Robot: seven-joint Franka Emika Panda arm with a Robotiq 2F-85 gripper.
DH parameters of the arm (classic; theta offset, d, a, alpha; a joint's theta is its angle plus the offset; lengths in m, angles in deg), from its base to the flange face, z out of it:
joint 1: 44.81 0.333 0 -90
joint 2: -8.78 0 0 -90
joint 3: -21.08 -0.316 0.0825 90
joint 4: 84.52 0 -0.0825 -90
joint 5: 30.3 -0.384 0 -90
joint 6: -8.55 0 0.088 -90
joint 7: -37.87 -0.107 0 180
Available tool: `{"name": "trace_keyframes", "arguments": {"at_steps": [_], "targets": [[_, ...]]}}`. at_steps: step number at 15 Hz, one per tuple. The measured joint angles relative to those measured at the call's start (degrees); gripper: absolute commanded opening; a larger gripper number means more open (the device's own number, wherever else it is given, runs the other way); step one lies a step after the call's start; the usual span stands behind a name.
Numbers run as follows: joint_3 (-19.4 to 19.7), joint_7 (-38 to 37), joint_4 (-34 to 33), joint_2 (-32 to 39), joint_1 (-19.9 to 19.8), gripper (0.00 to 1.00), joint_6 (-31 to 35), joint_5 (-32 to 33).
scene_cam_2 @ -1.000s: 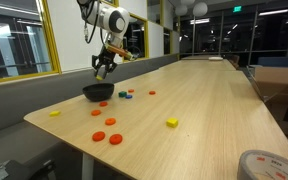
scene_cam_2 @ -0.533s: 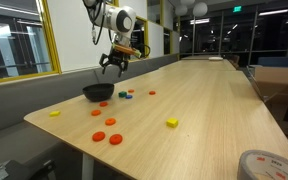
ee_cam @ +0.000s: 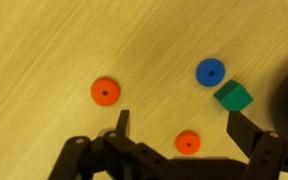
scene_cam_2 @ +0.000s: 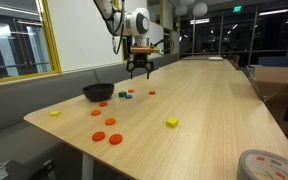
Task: Put the round yellow, orange, blue blocks and another orange block in the black bowl respectively
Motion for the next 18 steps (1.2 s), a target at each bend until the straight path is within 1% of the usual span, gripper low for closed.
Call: {"name": "trace_keyframes", "arguments": {"at_steps": [4,8,13,18], "targets": [[2.5,-12.7,-7.3,8.2,1.1,1.0,0.0,4.6],[4.4,-23.2,-14.2,14.0,2.6,1.0,-0.3,5.7],[6.1,-32.3,-18.3,15.1,4.4,1.0,-0.4,5.8],[6.9,-41.1,-18.6,14.4,5.2,1.0,-1.9,5.8]]}}
